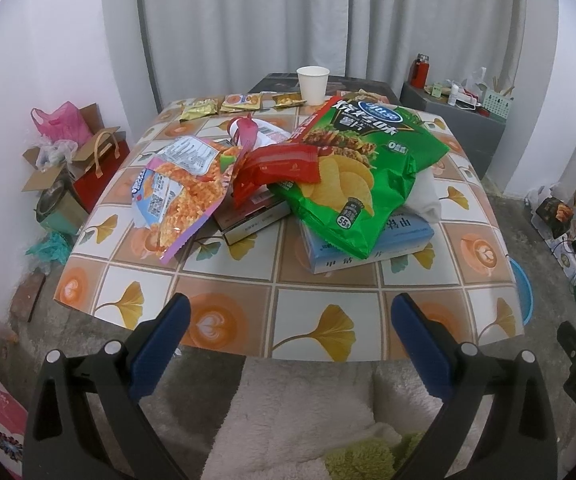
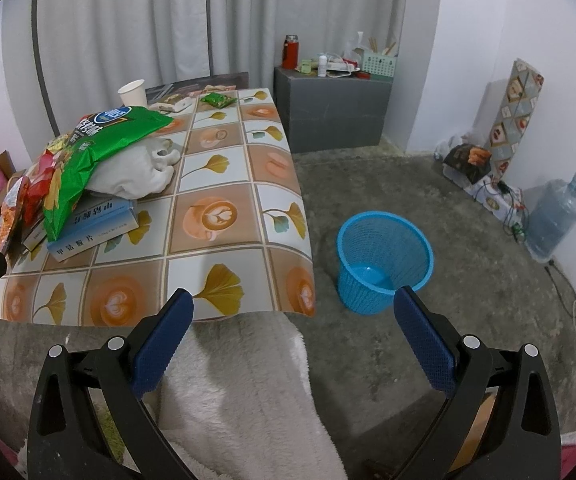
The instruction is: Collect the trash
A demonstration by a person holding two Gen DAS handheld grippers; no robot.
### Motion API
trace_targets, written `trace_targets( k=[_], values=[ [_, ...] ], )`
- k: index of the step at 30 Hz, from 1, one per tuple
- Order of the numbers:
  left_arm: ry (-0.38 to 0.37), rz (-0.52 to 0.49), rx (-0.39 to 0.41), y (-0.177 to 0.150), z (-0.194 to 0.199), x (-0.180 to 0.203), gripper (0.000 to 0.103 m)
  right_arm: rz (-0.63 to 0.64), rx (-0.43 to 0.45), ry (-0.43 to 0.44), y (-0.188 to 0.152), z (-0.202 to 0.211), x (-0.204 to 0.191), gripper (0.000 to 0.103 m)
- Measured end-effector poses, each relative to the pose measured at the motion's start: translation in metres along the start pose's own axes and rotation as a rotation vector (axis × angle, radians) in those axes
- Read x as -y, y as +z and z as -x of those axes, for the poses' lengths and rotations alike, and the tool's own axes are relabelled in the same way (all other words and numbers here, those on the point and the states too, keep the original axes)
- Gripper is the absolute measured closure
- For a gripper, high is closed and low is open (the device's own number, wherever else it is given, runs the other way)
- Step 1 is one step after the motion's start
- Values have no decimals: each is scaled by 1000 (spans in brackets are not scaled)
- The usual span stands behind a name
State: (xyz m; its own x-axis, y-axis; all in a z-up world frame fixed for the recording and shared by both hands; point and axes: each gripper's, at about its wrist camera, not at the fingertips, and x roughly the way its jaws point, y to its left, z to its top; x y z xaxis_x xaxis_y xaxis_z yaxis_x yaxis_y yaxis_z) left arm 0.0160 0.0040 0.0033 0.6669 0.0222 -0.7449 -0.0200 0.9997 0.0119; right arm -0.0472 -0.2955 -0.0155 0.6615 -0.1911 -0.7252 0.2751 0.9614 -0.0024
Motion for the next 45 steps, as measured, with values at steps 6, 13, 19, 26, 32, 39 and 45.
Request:
trace_targets(
  k=[6, 13, 19, 26, 32, 39, 45],
  values=[
    [3, 0, -1, 0, -1, -1, 5, 0, -1, 1, 0, 0, 0, 7],
    [5, 1, -3, 0, -1, -2, 5, -2, -1, 2, 0, 0, 1, 7],
    [6, 2, -4, 0, -2, -3, 5, -3, 0, 2, 0, 0, 1, 7],
    [3, 3, 0, -2, -3, -6, 5, -11, 8, -1, -1, 1, -1, 7],
    [-27, 3, 31, -6, -3, -15, 5, -22, 34, 22, 2, 6, 0, 7],
    [-55, 18, 130, -5, -1, -37, 5, -15, 111, 96, 17, 10, -6, 7],
    [30, -11, 230, -4, -9, -60, 7, -39, 150, 251, 33, 8, -14, 7]
  ],
)
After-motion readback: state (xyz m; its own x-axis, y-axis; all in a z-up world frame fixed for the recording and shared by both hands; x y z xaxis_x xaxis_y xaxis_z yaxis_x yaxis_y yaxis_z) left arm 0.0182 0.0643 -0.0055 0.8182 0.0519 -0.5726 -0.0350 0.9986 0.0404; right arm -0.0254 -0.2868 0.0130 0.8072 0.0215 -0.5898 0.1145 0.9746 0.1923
